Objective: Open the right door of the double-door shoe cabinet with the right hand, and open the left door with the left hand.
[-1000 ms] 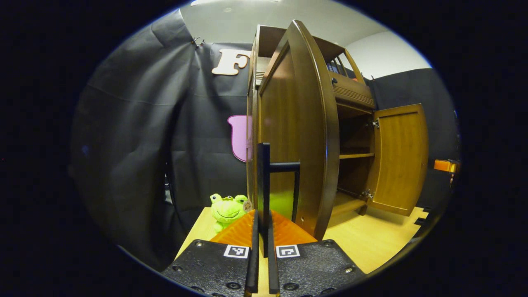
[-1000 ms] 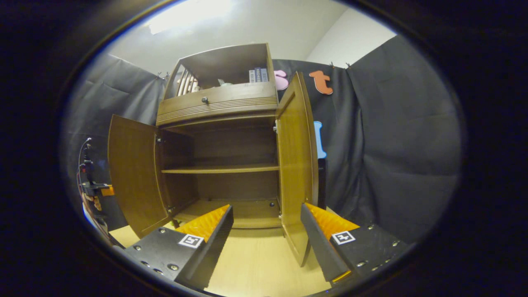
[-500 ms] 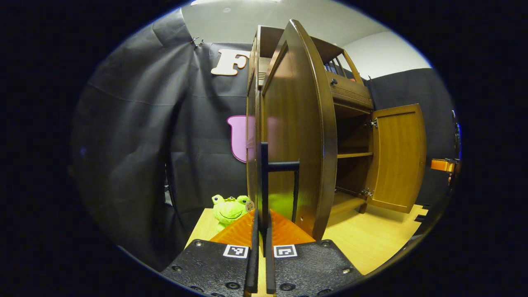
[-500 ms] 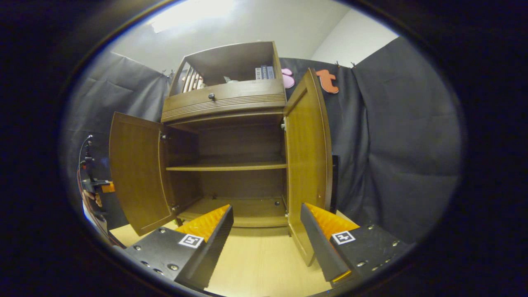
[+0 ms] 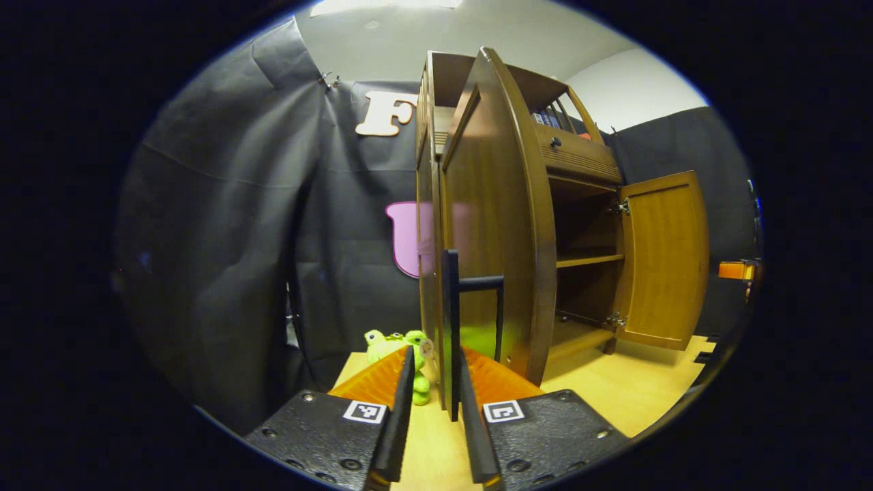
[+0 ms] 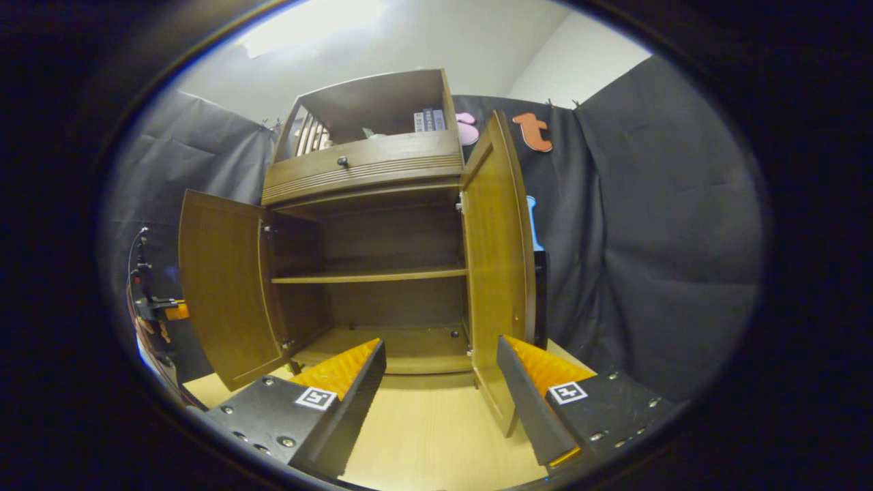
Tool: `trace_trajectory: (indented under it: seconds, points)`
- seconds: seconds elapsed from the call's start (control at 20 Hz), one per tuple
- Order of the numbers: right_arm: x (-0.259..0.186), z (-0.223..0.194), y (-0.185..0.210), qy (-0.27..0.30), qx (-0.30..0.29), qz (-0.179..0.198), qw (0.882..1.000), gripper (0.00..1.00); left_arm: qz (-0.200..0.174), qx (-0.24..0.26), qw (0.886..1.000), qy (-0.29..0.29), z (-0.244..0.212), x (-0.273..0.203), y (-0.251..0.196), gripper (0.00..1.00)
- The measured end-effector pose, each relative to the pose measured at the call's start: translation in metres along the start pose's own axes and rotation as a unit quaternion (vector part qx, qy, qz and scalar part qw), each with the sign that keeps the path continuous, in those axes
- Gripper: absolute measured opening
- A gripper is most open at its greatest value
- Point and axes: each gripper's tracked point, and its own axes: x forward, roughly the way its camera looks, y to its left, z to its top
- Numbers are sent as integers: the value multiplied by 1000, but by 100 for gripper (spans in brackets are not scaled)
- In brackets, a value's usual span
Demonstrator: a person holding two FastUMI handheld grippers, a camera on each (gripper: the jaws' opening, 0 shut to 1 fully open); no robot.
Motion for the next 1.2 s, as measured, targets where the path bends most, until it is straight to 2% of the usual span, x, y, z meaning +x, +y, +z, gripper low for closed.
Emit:
trace_trajectory:
  seconds: [0.05, 0.1, 0.25, 0.3, 0.4, 0.55, 0.7, 1.0, 1.1, 1.2]
  points:
    - [0, 0, -1, -1, 2, -1, 1000, 97, 10, 3, 1000, -8, 5, -3, 3, 41]
    - [1, 1, -1, -1, 2, 0, 1000, 97, 22, 6, 1000, -12, 10, -9, 6, 52]
    - [-2, 2, 4, -3, -2, 5, 1000, 100, 55, 17, 998, -25, 27, -25, 11, 76]
    - [-2, 3, 4, -3, -4, 6, 1000, 97, 63, 21, 997, -31, 30, -26, 14, 84]
    - [-5, 4, 9, -5, -6, 10, 1000, 97, 79, 13, 996, -45, 40, -32, 16, 92]
    - [-11, 7, 10, -9, -15, 12, 1000, 100, 97, 12, 994, -45, 50, -43, 7, 94]
    - [-14, 15, 11, -18, -14, 12, 1000, 97, 93, 10, 994, -49, 66, -52, -19, 93]
    - [-18, 23, 11, -31, -9, 8, 999, 97, 87, -38, 994, -60, 84, -34, -72, 94]
    - [-17, 26, 10, -36, -5, 6, 999, 97, 93, -43, 994, -49, 82, -24, -87, 94]
    - [-14, 29, 15, -37, -3, 12, 999, 97, 78, -41, 995, -44, 82, -12, -113, 93]
